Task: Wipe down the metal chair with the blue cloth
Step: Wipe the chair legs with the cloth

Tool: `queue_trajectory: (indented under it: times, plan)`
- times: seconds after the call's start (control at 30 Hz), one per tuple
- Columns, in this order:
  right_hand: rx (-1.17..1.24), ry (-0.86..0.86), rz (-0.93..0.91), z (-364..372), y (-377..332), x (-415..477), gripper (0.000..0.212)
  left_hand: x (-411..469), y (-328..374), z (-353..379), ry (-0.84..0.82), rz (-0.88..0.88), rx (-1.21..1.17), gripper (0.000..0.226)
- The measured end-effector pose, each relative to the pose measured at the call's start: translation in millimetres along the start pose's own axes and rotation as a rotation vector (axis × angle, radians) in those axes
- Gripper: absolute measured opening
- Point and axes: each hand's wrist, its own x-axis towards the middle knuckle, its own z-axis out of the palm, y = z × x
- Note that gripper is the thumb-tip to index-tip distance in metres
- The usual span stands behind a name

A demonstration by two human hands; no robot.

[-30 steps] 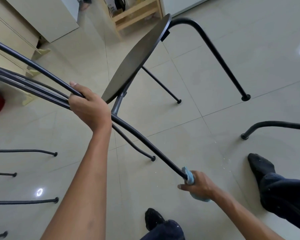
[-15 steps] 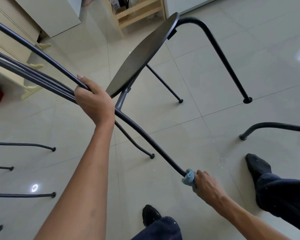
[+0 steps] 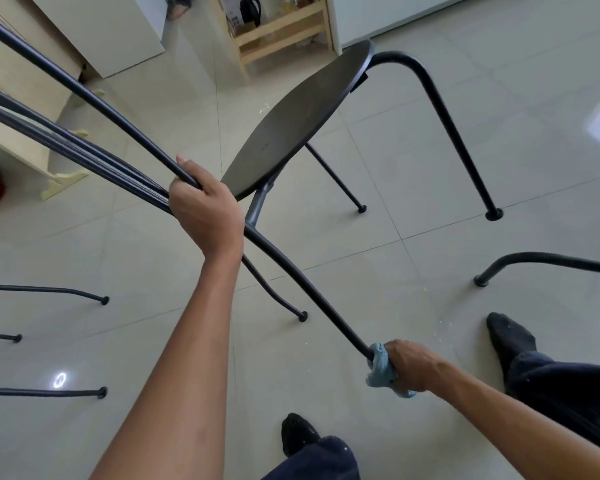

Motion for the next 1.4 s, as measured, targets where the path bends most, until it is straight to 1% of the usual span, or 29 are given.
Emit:
queue_trajectory:
  times: [0.03,0.07,0.1,0.2,0.23,0.27,0.33,0.43,0.53,0.67,0.8,0.93,1.07,1.13,1.2,1.4]
  plan:
    - [0.0,-0.057,-0.001,-5.5,-2.5,-0.3,0.028,-0.3,0.4,-0.7,-0.008,-0.007,-0.002,0.049]
    - [0.016,-0.069,0.007,-8.8,-5.2,-1.7,0.025,-0.2,0.9,-0.6,-0.011,-0.016,-0.002,0.049]
    - [0.025,-0.029,0.018,-6.7,-6.4,-2.6,0.02,-0.5,2.0,-1.2,-0.011,-0.024,0.002,0.048]
    - [-0.039,0.219,0.07,18.1,-8.4,-6.8,0.015,-3.0,6.5,-5.5,-0.014,-0.026,0.009,0.046]
    - [-0.02,0.289,0.093,26.2,-9.5,-8.2,0.01,-5.1,9.0,-6.4,-0.024,-0.027,0.005,0.045]
    - [0.002,0.322,0.119,30.5,-12.3,-10.4,0.005,-6.8,9.7,-6.4,-0.035,-0.032,0.0,0.044]
    - [0.012,0.343,0.15,29.8,-18.6,-15.9,0.01,-11.1,12.3,-7.1,-0.054,-0.052,0.005,0.044]
    - [-0.028,0.345,0.137,19.3,-26.8,-23.7,0.017,-13.6,14.4,-9.7,-0.078,-0.061,0.026,0.046]
    - [-0.083,0.337,0.072,-1.6,-41.4,-32.5,0.012,-9.1,12.5,-11.0,-0.099,-0.051,0.024,0.047]
    - [-0.109,0.359,-0.009,-50.0,-82.0,-41.8,0.016,4.0,5.7,-13.9,-0.157,-0.071,0.024,0.048]
    - [-0.117,0.493,-0.084,-113.8,-137.6,-42.3,0.024,5.9,5.6,-18.1,-0.232,-0.087,0.01,0.049]
    - [-0.15,0.617,-0.156,-166.2,-184.9,-42.1,0.024,0.0,8.9,-22.5,-0.288,-0.091,-0.011,0.048]
    - [-0.158,0.724,-0.192,-192.3,-211.9,-48.0,0.024,-5.5,13.2,-24.9,-0.326,-0.102,0.002,0.048]
    - [-0.128,0.723,-0.187,-187.3,-209.1,-51.7,0.024,-5.1,13.7,-27.5,-0.375,-0.099,0.003,0.051]
    - [-0.104,0.683,-0.192,-181.9,-199.2,-57.9,0.028,-6.9,13.4,-30.0,-0.418,-0.091,0.002,0.053]
    - [-0.187,0.553,-0.215,-180.9,-175.8,-88.8,0.042,-34.1,27.8,-38.9,-0.529,-0.026,0.024,0.055]
